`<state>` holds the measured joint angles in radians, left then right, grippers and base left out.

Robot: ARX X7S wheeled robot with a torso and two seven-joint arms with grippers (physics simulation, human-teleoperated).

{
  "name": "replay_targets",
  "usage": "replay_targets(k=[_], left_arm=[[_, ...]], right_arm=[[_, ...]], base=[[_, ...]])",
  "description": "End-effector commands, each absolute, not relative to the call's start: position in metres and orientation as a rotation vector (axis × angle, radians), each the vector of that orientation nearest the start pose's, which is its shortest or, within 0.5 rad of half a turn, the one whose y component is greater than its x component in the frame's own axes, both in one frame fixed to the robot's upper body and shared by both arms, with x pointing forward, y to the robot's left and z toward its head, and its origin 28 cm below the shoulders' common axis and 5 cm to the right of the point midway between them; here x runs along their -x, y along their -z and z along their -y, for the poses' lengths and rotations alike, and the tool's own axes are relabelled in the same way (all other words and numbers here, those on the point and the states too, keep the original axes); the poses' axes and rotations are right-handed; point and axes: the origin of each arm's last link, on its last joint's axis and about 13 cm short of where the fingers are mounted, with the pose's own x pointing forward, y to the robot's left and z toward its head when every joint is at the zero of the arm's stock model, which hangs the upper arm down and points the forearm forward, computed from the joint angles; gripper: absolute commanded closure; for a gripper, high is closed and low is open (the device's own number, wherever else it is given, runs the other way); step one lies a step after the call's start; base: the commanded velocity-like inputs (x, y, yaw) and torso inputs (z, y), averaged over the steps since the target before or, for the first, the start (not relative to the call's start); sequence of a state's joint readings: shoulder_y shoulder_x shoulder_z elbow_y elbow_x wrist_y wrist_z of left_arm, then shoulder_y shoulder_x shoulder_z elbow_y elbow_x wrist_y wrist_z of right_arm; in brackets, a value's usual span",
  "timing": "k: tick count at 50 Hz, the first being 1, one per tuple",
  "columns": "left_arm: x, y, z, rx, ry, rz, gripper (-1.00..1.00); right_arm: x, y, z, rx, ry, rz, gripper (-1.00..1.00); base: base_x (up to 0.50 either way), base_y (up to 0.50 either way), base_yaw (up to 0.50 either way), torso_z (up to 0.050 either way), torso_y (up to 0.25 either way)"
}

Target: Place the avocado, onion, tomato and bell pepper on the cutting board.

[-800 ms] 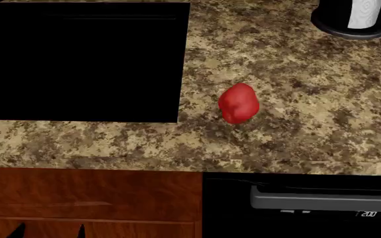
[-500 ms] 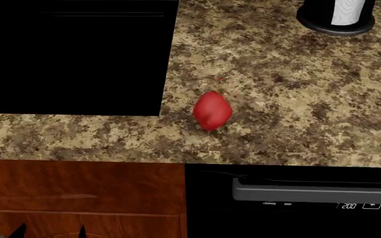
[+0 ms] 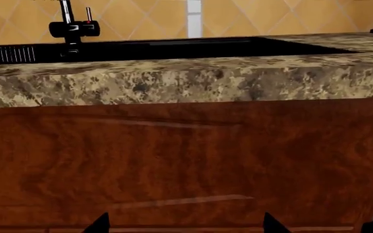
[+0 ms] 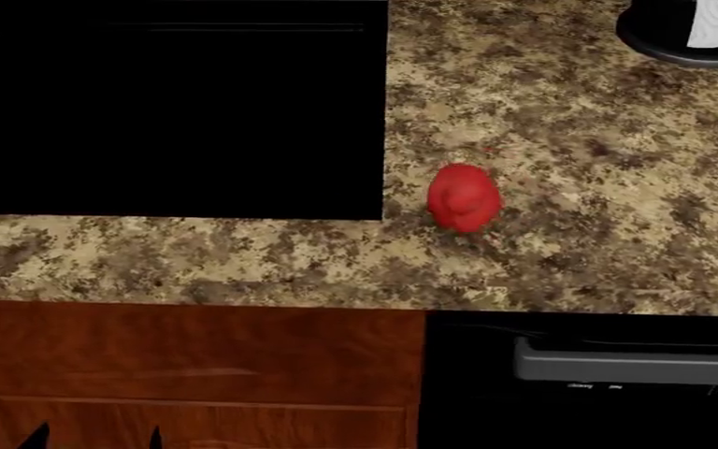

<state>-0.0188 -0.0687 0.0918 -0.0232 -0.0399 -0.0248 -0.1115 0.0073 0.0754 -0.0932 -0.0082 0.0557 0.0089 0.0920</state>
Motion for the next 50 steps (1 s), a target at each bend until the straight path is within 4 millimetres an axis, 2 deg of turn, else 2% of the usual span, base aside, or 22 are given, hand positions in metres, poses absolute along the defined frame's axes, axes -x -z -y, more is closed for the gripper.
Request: replay_targets(k=[1, 50], left_arm=[[-0.2133, -0.0087, -0.2047, -0.029, -0.022, -0.042, -1.00], [-0.2135, -0.0091, -0.2044, -0.033, -0.022, -0.045, -1.00]], right_arm=[[-0.2107, -0.0145, 0.0951, 0.018, -0.009, -0.001, -1.00], [-0.2101, -0.0149, 0.0949, 0.025, -0.009, 0.002, -1.00]], base=[[0.00, 0.50, 0.00, 0.000, 0.000], [0.00, 0.50, 0.00, 0.000, 0.000]])
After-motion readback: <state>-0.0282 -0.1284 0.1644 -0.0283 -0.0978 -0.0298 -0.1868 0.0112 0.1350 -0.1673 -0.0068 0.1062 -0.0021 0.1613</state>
